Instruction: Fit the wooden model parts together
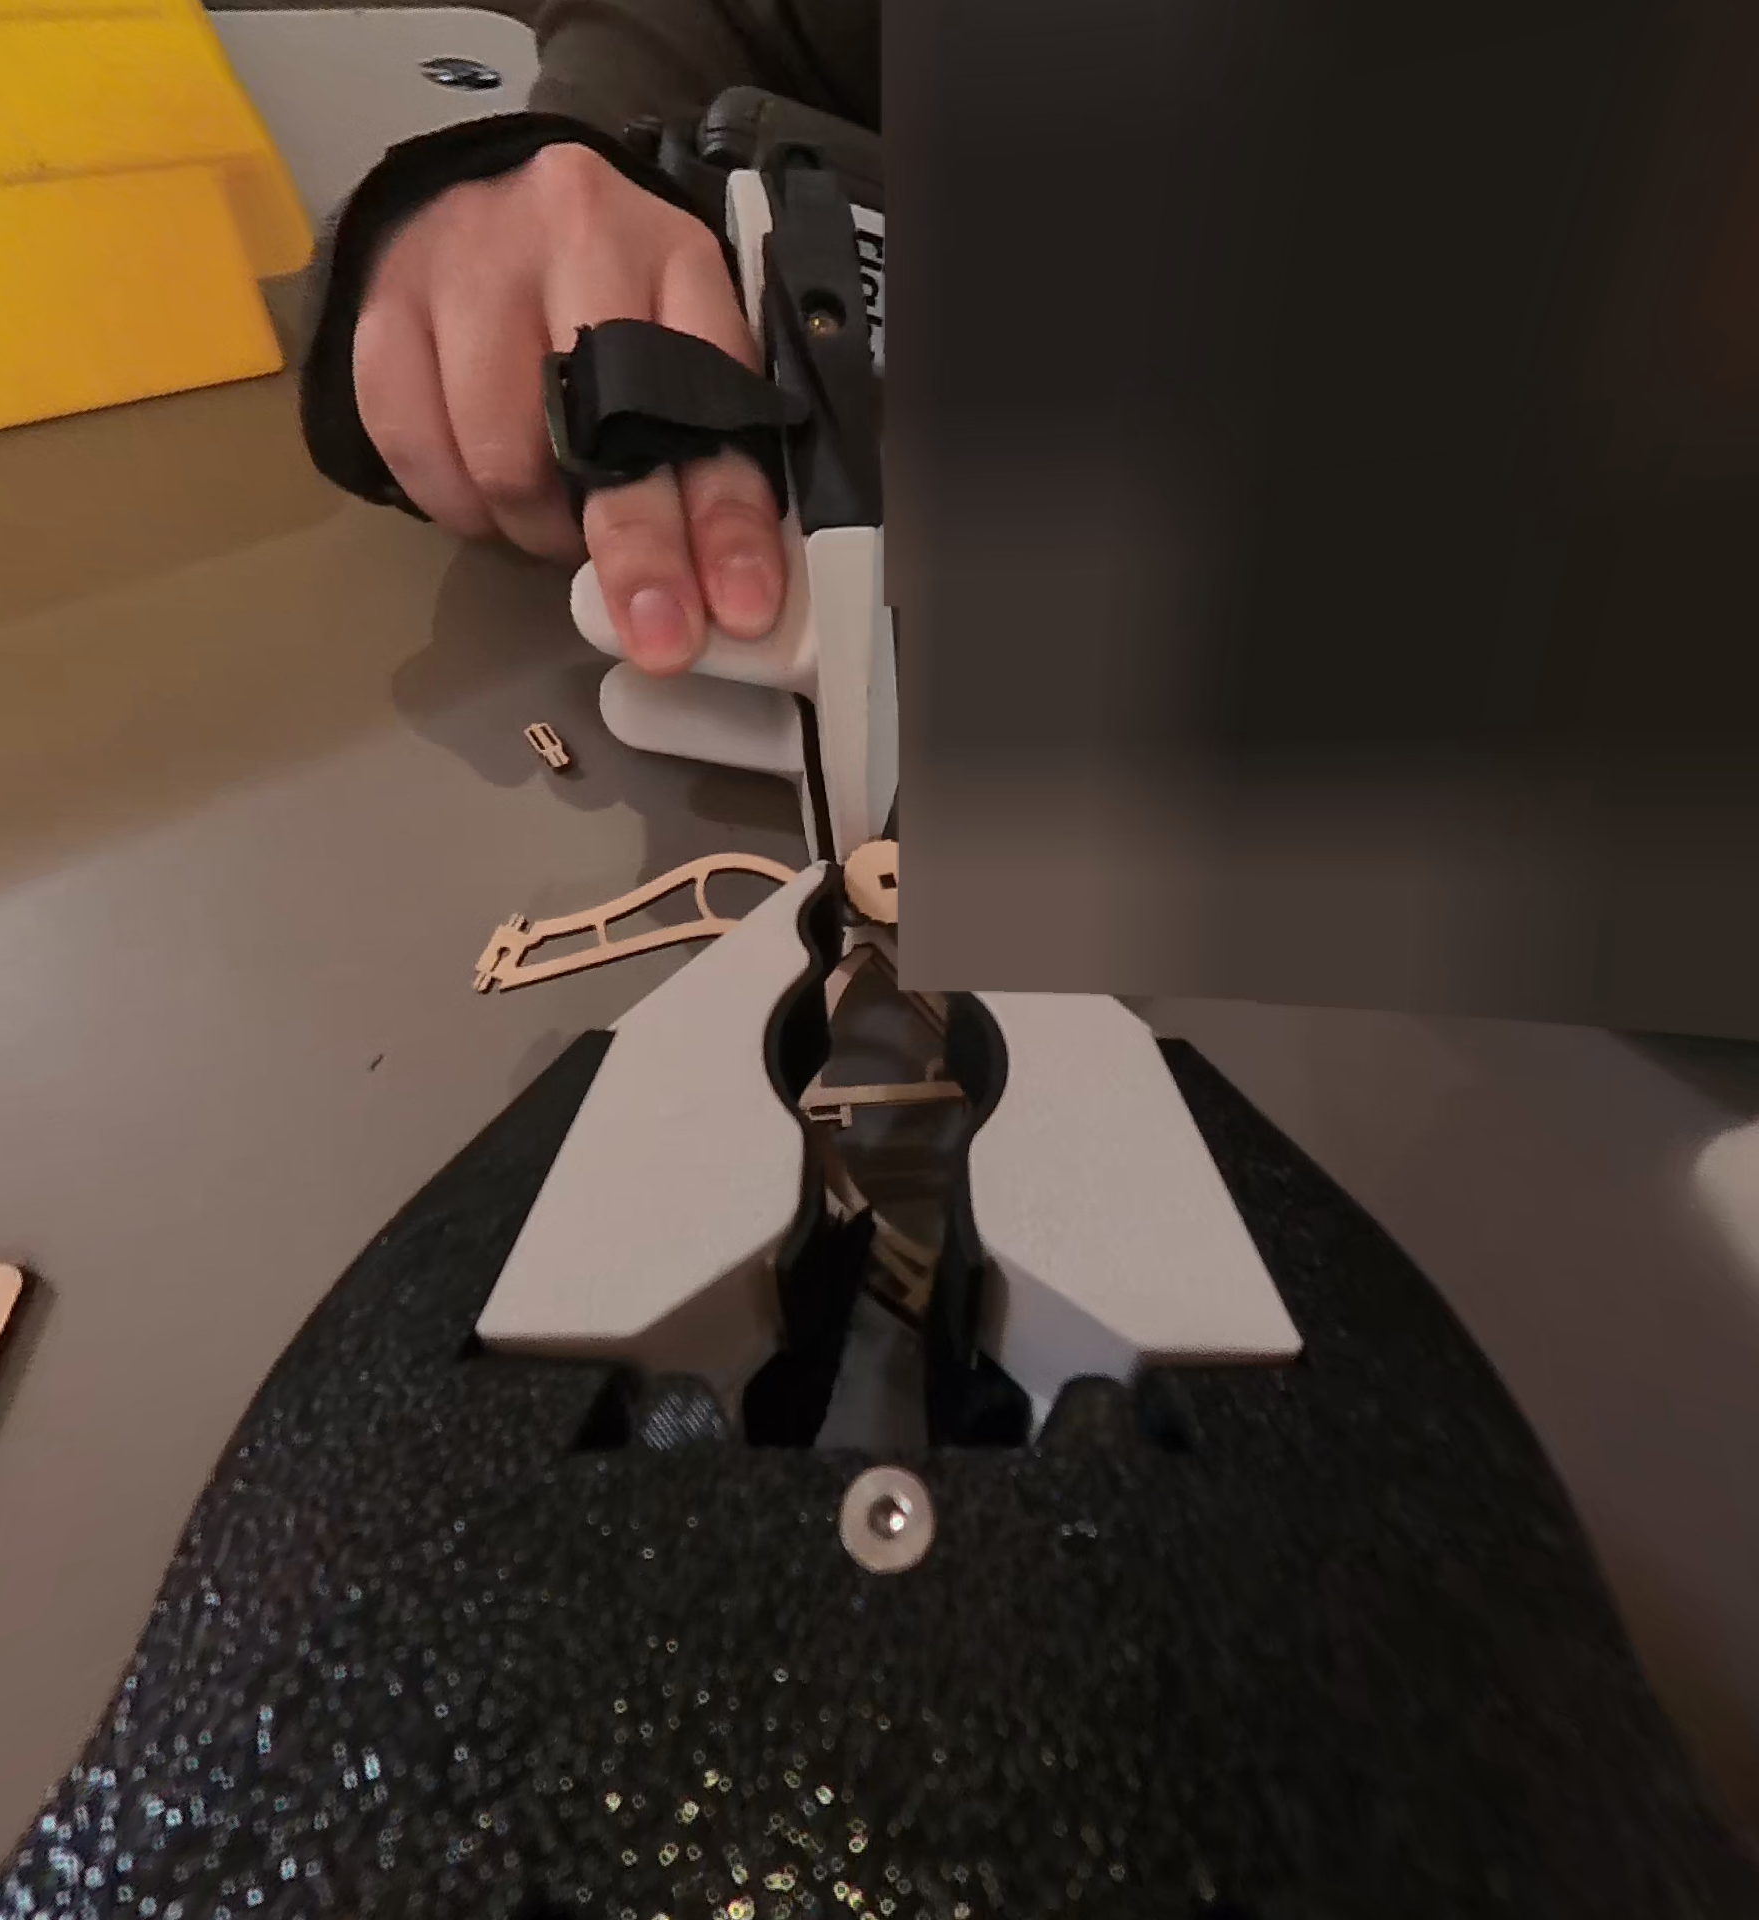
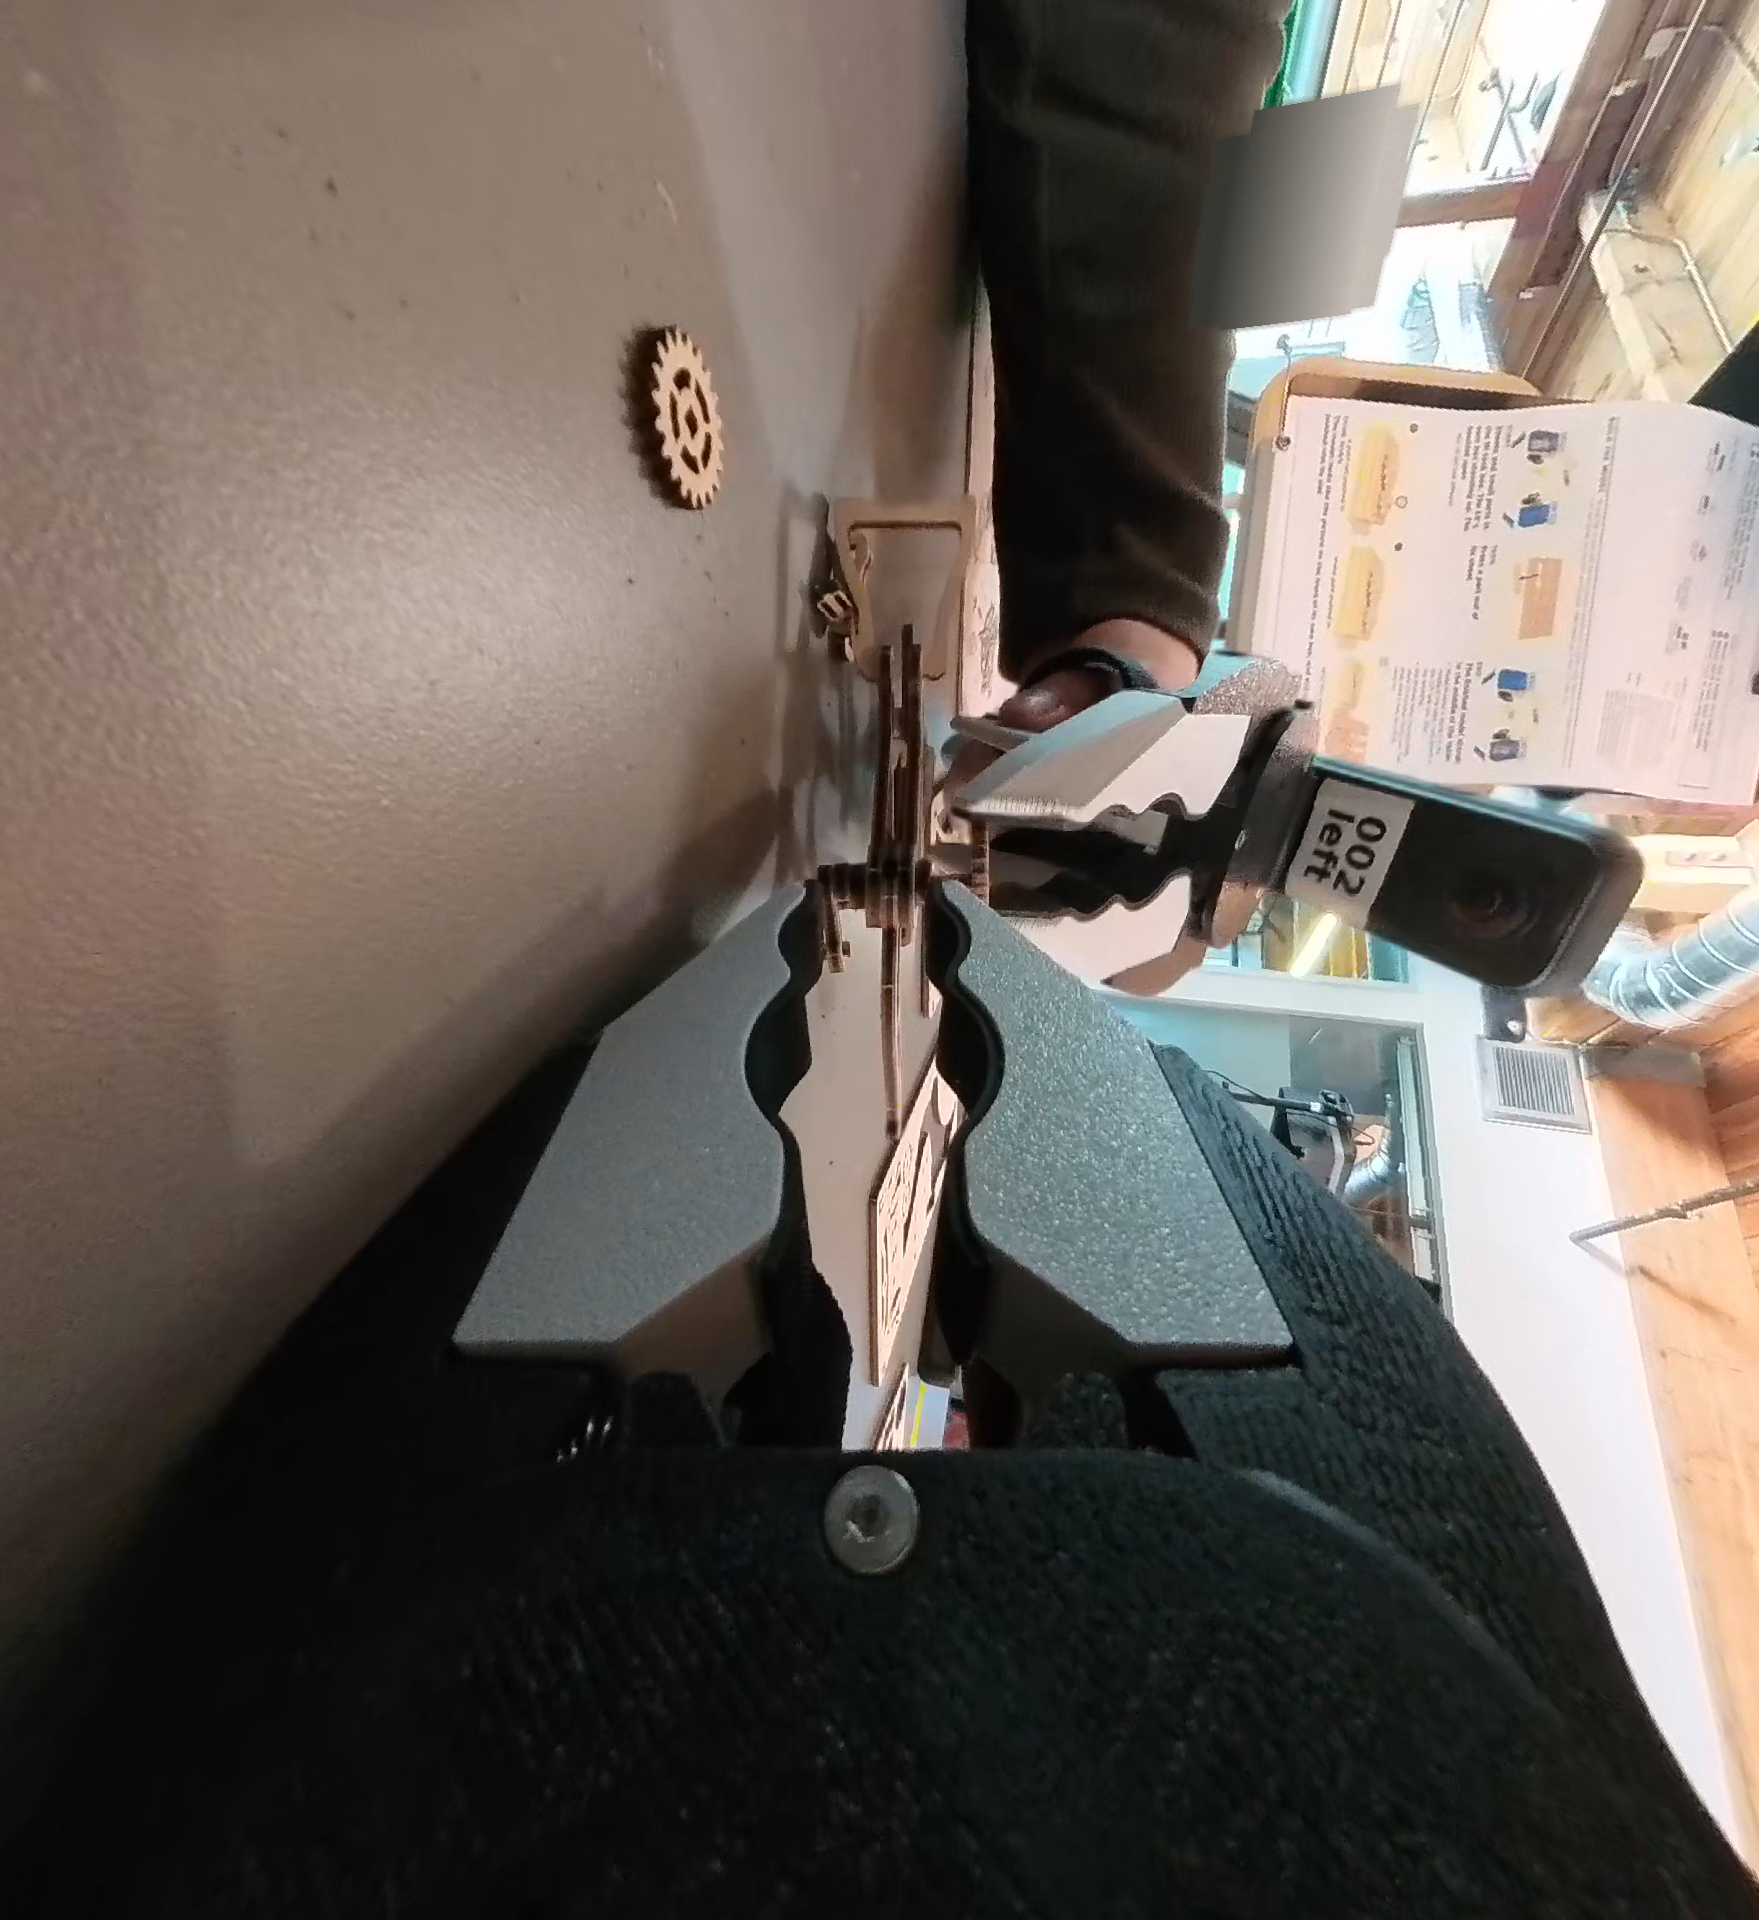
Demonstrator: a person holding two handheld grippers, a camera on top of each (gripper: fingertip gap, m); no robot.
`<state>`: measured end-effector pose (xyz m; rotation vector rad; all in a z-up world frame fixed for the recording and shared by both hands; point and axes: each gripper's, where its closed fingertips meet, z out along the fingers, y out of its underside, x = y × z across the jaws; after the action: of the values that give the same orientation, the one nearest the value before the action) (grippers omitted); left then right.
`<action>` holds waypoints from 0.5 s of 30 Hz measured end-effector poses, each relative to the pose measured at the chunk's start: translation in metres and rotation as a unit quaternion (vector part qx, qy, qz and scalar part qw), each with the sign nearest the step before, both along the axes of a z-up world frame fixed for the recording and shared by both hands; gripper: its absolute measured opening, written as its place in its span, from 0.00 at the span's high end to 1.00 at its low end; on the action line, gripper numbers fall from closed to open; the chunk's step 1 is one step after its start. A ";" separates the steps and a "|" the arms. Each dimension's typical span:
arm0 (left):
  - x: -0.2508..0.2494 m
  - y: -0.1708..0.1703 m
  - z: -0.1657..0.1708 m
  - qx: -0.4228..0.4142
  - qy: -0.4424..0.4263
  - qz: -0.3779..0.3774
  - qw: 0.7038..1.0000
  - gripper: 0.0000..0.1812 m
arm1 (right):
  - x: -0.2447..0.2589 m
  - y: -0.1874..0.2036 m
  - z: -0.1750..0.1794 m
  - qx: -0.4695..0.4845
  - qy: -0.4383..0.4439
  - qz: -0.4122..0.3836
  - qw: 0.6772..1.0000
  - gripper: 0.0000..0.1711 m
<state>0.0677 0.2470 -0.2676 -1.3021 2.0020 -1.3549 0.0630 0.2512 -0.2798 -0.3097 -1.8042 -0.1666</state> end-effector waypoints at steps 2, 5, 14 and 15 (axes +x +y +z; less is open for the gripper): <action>0.001 0.001 0.000 -0.001 -0.001 -0.006 1.000 0.92 | 0.000 0.000 0.000 0.000 0.001 0.000 1.000 0.90; 0.001 0.002 0.001 -0.001 0.000 -0.016 1.000 0.92 | 0.000 0.000 0.000 0.000 0.002 0.001 1.000 0.90; 0.000 0.001 0.000 -0.002 0.008 -0.018 1.000 0.92 | 0.000 0.000 -0.001 -0.002 -0.003 0.002 1.000 0.90; 0.000 0.002 -0.001 0.005 0.006 -0.018 1.000 0.92 | 0.000 0.000 -0.001 -0.001 -0.003 0.001 1.000 0.90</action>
<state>0.0675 0.2486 -0.2682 -1.2783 2.0482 -1.3542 0.0629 0.2515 -0.2805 -0.3087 -1.8112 -0.1633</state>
